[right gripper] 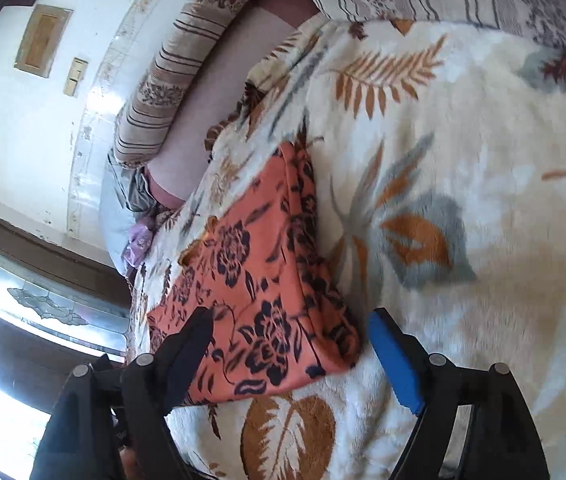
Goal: Fold small clothes
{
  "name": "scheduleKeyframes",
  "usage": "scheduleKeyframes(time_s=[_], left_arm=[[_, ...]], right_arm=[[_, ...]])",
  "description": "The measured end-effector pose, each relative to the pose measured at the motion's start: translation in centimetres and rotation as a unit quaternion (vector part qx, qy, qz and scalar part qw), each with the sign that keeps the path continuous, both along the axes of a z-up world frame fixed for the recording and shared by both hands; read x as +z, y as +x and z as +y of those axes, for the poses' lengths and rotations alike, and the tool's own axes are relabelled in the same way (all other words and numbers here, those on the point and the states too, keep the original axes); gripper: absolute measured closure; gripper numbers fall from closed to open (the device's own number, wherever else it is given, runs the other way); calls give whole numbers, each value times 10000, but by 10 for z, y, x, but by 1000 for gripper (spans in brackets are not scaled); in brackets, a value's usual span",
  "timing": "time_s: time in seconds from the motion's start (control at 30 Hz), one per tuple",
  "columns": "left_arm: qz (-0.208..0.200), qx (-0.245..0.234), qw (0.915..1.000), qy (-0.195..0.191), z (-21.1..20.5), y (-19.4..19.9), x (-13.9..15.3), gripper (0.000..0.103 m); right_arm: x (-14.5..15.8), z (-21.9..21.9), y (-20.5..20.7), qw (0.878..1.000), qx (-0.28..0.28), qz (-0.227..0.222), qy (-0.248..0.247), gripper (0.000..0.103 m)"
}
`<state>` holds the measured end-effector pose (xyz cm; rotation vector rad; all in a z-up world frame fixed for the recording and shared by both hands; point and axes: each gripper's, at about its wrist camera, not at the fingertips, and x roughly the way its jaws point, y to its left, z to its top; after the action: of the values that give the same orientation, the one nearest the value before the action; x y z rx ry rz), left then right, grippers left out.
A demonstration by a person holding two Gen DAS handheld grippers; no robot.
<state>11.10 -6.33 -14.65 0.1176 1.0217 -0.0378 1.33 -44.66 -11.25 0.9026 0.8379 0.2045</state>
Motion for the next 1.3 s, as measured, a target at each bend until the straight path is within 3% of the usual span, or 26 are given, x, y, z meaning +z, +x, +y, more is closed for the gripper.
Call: scheduleKeyframes(time_s=[0.1, 0.23, 0.4, 0.43, 0.47, 0.5, 0.63, 0.7, 0.73, 0.8, 0.83, 0.87, 0.9, 1.0, 1.1, 1.17, 1.2, 1.27, 1.3], left_arm=[[-102, 66, 9999, 18, -1, -3, -1, 11], [-167, 159, 9997, -64, 1, -5, -3, 11], [-201, 158, 9996, -105, 3, -6, -3, 11], [-214, 157, 9996, -109, 2, -6, -4, 11], [-229, 157, 9995, -120, 3, -6, -4, 11], [-238, 149, 9995, -123, 3, -6, -4, 11], [-233, 112, 9995, -191, 5, -7, -4, 10], [-205, 102, 9996, -177, 4, -6, -4, 10], [-147, 99, 9997, -176, 5, -4, -3, 10], [70, 44, 9995, -289, 8, 0, 3, 10], [103, 43, 9991, -420, 12, -1, 8, 10], [33, 110, 9986, -525, 18, -4, 13, 10], [-86, 201, 9981, -576, 26, -9, 20, 10], [-278, 397, 9965, -686, 48, -24, 33, 10], [-320, 563, 9955, -698, 70, -36, 38, 10], [-354, 676, 9944, -731, 84, -43, 39, 10], [-360, 729, 9937, -774, 91, -46, 40, 10], [-342, 825, 9922, -870, 103, -51, 40, 10], [-344, 869, 9914, -920, 110, -54, 41, 10]], right_arm=[[4, -8, 37, 9995, 289, -45, 124, 20], [-13, -4, 102, 9951, 848, 401, 322, 20], [-38, 20, 154, 9883, 1178, 963, 128, 22], [-38, 27, 160, 9869, 1324, 927, -2, 30], [-36, 33, 165, 9849, 1425, 946, -248, 45], [-33, 38, 169, 9830, 1480, 1011, -395, 85], [7, 44, 157, 9850, 935, 523, -1355, 89], [-15, 39, 159, 9799, 736, 1070, -1515, 85], [-29, 38, 160, 9748, 770, 1401, -1554, 74], [-21, 33, 148, 9791, 545, 1190, -1555, 69], [-11, 32, 141, 9774, 365, 1184, -1713, 48], [4, 32, 131, 9765, 186, 1054, -1872, 36], [22, 34, 119, 9757, 26, 792, -2041, 31], [66, 53, 85, 9765, 126, 119, -2150, 30], [76, 93, 62, 9815, 675, -251, -1775, 22], [56, 121, 57, 9800, 1109, -239, -1634, 20], [37, 129, 56, 9789, 1178, 2, -1667, 20], [-16, 131, 66, 9726, 1060, 961, -1834, 20], [-24, 129, 64, 9760, 915, 891, -1762, 21]])
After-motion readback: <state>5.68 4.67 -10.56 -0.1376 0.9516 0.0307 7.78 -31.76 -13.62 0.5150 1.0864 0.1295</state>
